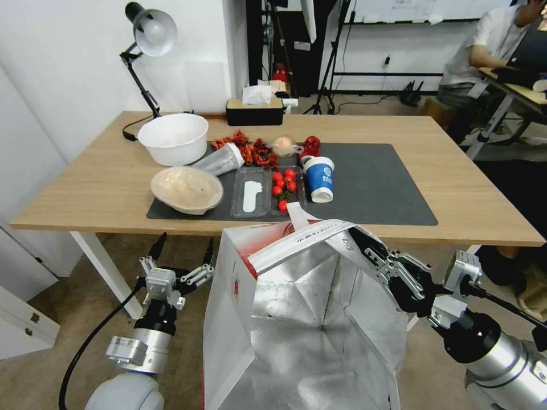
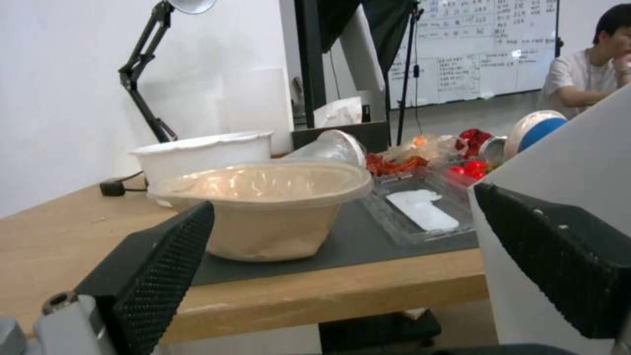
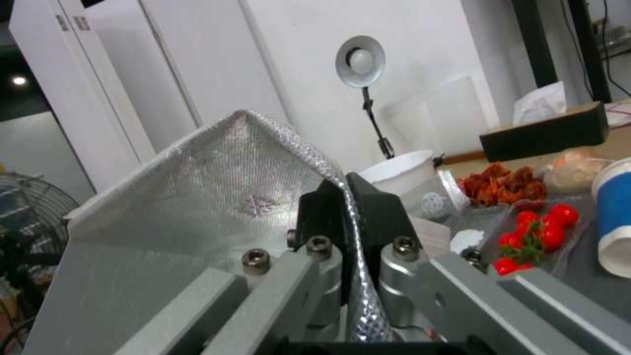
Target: Pick up the food delivery bag from the floor and place it on the table.
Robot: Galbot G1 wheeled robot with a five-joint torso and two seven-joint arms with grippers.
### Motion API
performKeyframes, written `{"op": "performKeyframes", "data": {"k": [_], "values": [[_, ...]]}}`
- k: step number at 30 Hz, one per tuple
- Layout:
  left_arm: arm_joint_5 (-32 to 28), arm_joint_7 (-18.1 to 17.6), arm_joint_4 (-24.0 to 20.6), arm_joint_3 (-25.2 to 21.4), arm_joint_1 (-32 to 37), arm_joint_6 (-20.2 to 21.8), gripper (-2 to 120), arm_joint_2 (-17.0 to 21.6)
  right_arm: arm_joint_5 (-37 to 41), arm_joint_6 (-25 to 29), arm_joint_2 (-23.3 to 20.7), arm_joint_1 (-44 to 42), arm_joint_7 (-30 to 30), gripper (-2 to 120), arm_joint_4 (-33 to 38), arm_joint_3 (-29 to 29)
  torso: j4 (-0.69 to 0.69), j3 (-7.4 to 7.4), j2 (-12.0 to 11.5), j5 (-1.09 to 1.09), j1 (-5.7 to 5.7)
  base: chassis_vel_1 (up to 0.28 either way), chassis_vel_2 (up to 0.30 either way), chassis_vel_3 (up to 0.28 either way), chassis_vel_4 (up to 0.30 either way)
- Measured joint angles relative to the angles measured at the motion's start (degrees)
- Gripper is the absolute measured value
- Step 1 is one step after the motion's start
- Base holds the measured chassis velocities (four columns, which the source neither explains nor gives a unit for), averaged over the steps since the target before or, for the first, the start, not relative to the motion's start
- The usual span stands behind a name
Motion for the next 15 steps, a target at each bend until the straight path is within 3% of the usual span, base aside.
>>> {"op": "performKeyframes", "data": {"k": [15], "values": [[0.0,-0.3,-0.1,0.0,0.1,0.0,99,0.1,-0.1,0.0,0.0,0.0,-0.2,0,0.0,0.0,0.00,2.40,4.1,0.00,1.75,0.000,0.000,0.000,0.000]]}}
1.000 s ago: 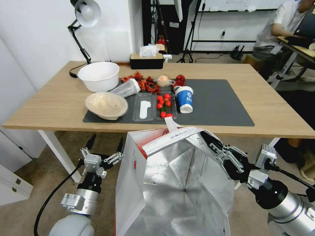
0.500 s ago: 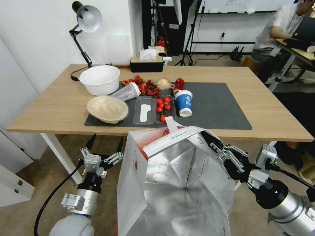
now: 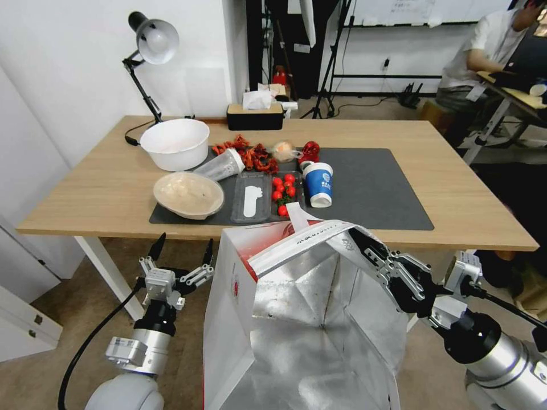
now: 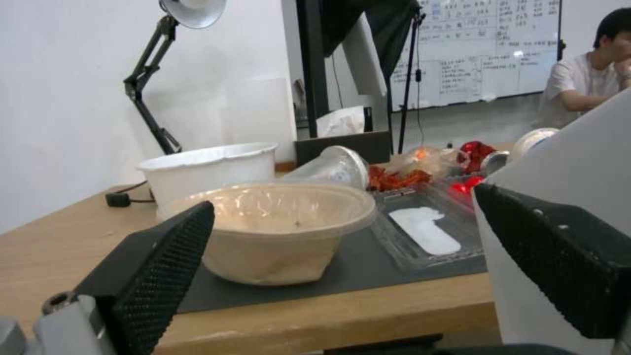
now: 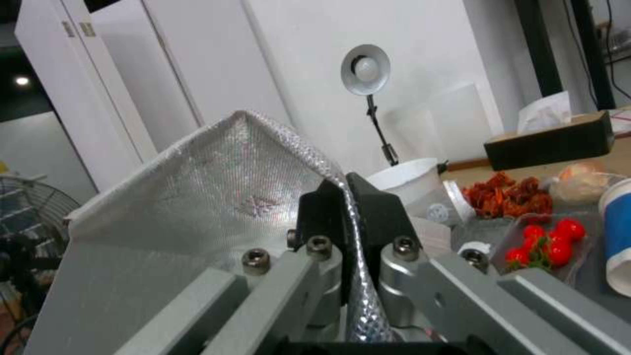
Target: Pick up the food delivery bag from the floor and place it on the table.
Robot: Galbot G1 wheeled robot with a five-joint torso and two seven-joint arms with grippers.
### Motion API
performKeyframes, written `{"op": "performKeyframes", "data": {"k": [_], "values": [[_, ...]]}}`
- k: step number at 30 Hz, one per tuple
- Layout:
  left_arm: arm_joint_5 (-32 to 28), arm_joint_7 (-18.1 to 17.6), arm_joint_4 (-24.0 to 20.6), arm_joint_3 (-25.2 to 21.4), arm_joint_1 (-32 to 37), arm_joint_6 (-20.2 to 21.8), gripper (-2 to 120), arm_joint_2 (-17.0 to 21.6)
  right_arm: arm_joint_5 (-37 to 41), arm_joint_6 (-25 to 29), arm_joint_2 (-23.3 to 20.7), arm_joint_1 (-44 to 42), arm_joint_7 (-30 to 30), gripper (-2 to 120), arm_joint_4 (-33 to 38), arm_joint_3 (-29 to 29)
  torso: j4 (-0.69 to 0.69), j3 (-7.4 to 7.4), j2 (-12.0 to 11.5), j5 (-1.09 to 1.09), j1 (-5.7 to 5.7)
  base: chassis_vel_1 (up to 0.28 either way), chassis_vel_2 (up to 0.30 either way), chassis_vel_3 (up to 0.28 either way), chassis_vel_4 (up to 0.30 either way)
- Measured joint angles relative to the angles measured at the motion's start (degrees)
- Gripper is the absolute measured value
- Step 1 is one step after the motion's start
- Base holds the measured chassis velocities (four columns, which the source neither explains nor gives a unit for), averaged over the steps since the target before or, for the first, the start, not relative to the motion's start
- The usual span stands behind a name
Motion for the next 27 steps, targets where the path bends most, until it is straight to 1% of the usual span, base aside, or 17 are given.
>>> {"op": "performKeyframes", "data": {"k": [5,6,10,17,20,23,27], "values": [[0.0,0.0,0.0,0.1,0.0,0.0,99,0.0,-0.1,0.0,0.0,0.0,0.0,0,0.0,-0.1,0.00,0.85,1.5,0.00,0.66,0.000,0.000,0.000,0.000],[0.0,0.0,0.0,0.1,0.0,0.0,99,0.0,-0.1,0.0,0.0,0.0,0.0,0,0.0,-0.1,0.00,0.85,1.5,0.00,0.66,0.000,0.000,0.000,0.000],[0.0,-0.1,0.2,0.2,0.0,-0.1,99,0.1,-0.1,0.0,-0.4,0.2,0.0,0,0.0,0.1,0.00,1.63,2.9,0.00,1.28,0.000,0.000,0.000,0.000],[0.0,-0.2,0.3,0.2,-0.1,-0.1,99,0.2,-0.1,0.0,-0.4,0.2,0.0,0,0.0,0.3,0.00,2.49,4.5,0.00,2.03,0.000,0.000,0.000,0.000],[-0.4,-0.7,0.4,0.4,-0.1,-0.2,99,0.2,-0.4,0.0,-0.1,0.2,0.0,0,0.0,0.1,0.00,3.00,5.4,0.01,2.42,0.000,0.000,0.000,0.000],[-1.2,-1.0,0.4,0.8,-0.2,-1.2,100,0.2,-0.7,0.0,0.0,0.2,-0.1,0,0.0,-0.1,0.00,3.57,6.5,0.00,2.92,0.000,0.000,0.000,0.000],[-1.3,-1.1,0.4,0.8,-0.2,-1.2,100,0.4,-0.7,0.0,0.0,0.2,-0.2,0,0.0,-0.1,0.00,3.70,6.7,0.00,3.07,0.000,0.000,0.000,0.000]]}}
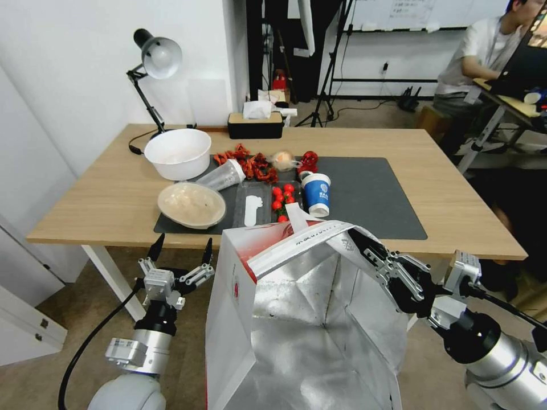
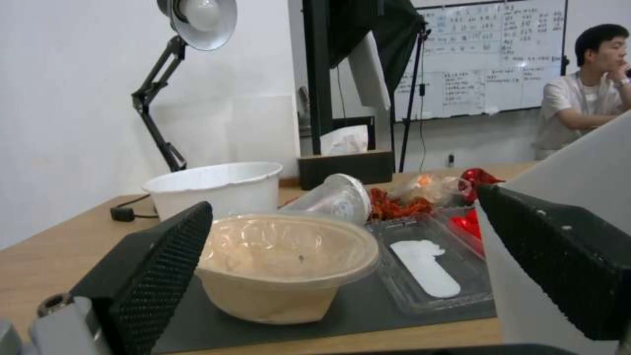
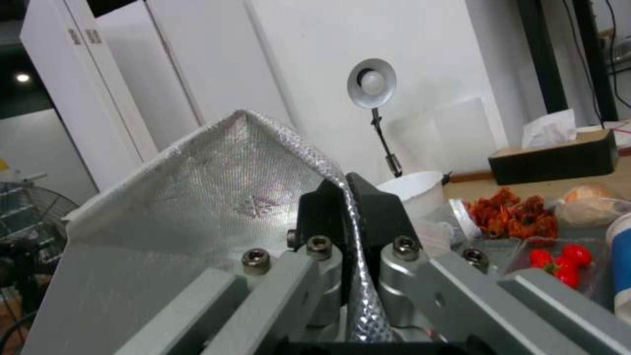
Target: Pick up the food delivery bag from the floor and place it on the table.
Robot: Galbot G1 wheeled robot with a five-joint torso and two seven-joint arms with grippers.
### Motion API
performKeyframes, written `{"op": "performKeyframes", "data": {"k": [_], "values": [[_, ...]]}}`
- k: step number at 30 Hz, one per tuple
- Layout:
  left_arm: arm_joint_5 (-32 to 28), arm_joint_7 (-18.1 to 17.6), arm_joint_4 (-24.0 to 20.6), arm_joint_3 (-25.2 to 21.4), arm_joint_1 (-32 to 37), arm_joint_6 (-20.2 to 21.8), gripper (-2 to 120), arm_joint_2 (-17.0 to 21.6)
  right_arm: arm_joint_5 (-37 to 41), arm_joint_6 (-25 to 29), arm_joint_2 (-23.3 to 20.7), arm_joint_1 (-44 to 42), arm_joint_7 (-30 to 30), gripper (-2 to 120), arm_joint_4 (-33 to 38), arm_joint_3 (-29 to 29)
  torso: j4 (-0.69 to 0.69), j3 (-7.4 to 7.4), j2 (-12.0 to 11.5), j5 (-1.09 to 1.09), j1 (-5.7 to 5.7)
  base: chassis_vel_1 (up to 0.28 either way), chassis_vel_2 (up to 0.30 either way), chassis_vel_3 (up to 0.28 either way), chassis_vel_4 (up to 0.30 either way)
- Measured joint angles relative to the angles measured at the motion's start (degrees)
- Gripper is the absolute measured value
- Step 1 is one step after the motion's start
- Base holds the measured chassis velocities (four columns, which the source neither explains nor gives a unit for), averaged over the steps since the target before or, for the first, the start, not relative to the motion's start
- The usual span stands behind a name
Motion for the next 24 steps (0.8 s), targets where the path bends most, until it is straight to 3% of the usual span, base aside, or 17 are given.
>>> {"op": "performKeyframes", "data": {"k": [13,24], "values": [[1.0,0.2,0.1,0.2,-0.2,0.0,100,-0.2,0.8,0.2,-0.1,0.4,0.7,0,0.0,-0.5,0.00,-0.13,-0.2,0.00,-0.09,0.000,0.000,0.000,0.000],[1.7,0.2,0.0,0.4,-0.2,0.6,100,-0.2,6.5,3.5,-2.3,3.6,6.4,0,0.0,1.9,0.02,-0.27,-0.5,0.01,-0.20,0.000,0.000,0.000,0.000]]}}
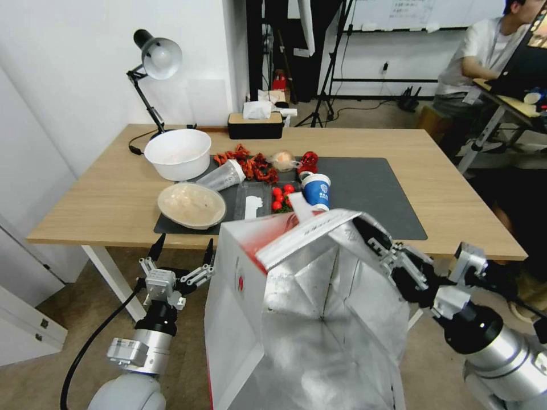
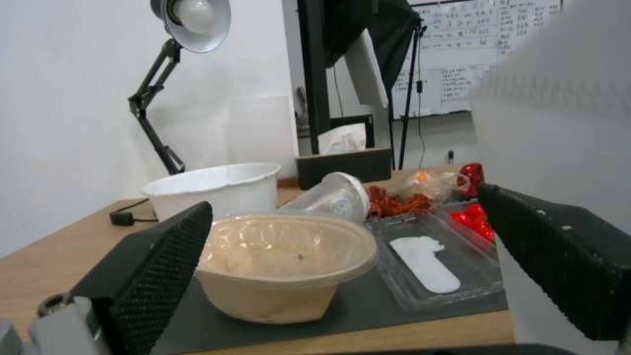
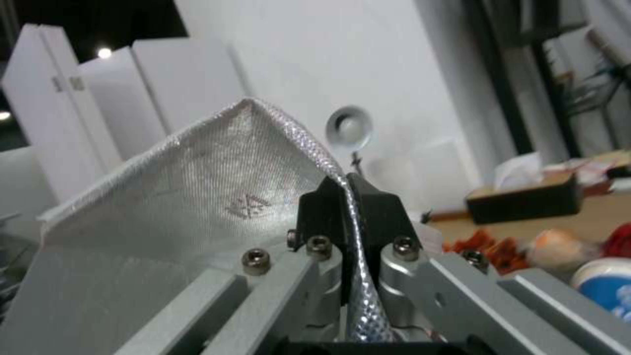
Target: Pick up the food delivery bag from the floor and place it on the table.
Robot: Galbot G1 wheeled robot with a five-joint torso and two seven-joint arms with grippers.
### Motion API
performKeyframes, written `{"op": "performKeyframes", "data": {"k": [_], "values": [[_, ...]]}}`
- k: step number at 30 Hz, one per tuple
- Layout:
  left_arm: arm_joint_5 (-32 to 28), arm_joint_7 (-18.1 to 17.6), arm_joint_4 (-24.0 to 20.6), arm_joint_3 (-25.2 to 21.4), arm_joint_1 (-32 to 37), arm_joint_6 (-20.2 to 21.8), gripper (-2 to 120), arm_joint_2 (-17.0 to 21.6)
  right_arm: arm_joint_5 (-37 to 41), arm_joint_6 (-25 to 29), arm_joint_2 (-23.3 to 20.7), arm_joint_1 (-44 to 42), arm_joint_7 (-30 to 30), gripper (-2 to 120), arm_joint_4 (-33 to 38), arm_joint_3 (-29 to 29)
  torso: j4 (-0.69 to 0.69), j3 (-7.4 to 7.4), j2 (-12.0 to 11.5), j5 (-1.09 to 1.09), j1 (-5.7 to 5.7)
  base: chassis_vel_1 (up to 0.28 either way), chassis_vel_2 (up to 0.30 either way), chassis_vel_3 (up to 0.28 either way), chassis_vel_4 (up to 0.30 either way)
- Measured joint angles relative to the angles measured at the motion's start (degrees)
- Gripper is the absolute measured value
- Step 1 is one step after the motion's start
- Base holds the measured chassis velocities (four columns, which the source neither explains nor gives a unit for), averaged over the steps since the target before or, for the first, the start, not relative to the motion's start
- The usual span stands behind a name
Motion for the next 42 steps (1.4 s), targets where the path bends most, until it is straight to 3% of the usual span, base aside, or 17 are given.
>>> {"op": "performKeyframes", "data": {"k": [10,17,34,42], "values": [[-0.2,0.2,1.1,1.7,-1.5,0.5,100,1.8,8.8,5.2,-0.8,2.8,10.9,0,0.0,8.9,-0.02,-0.08,-0.1,-0.01,-0.07,0.000,0.000,0.000,0.000],[-0.3,0.4,1.1,2.5,-1.5,0.6,100,2.4,11.6,6.5,-1.7,7.0,19.3,0,0.0,11.3,-0.01,-0.11,-0.2,0.00,-0.09,0.000,0.000,0.000,0.000],[0.9,0.7,0.0,2.9,-0.4,0.6,100,1.7,11.0,4.9,-3.5,16.6,31.5,0,0.0,9.9,-0.02,-0.16,-0.3,-0.01,-0.13,0.000,0.000,0.000,0.000],[2.2,1.2,0.0,3.8,0.3,0.6,100,0.8,8.8,6.3,-0.7,21.1,35.0,0,-3.2,4.8,-0.02,-0.17,-0.3,0.00,-0.14,0.000,0.000,0.000,0.000]]}}
